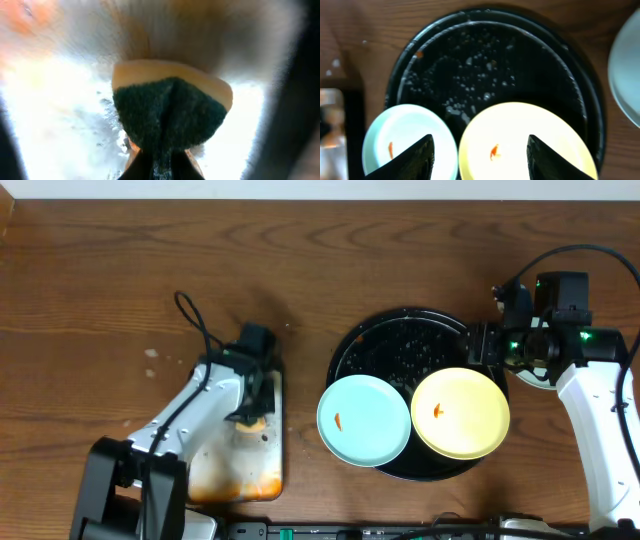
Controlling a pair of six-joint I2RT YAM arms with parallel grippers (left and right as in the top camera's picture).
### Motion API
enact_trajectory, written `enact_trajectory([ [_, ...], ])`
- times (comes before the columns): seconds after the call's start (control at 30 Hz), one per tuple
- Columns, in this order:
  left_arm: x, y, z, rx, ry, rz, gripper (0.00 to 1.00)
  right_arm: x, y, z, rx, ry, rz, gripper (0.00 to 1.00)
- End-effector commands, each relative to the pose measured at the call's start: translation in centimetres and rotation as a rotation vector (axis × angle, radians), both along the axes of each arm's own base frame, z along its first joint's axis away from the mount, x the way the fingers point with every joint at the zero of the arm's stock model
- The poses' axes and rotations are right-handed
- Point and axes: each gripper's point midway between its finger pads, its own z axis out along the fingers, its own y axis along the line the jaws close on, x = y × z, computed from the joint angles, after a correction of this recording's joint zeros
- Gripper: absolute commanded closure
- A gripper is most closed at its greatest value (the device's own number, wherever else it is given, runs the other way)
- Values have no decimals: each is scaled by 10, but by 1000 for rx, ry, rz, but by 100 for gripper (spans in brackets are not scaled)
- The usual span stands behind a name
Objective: Clean dirty plates on tray and stack at the side
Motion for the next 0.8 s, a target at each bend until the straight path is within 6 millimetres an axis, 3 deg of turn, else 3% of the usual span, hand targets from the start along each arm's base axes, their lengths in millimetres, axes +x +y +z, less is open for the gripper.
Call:
enact_trajectory([
  [0.0,34,-9,44,-22,-86,-14,92,-2,-19,-5,-65,35,-93,45],
  [0.1,42,-23,64,-73,-104,-48,92,-8,-37,-9,-92,72,-159,44],
  [0.2,49,-66,85,-247,-132,-106,92,-29,-71,-24,-139,192,-299,46],
  [0.33,55,-130,104,-457,-196,-213,93,-55,-92,-53,-128,320,-381,50],
  [0.43,58,-171,111,-521,-259,-270,93,-67,-88,-74,-73,368,-365,53],
  [0.57,51,-229,111,-599,-302,-368,93,-64,-51,-82,107,308,-193,59],
  [0.77,33,-296,93,-815,-153,-434,93,-97,-69,-116,-8,450,-347,62],
])
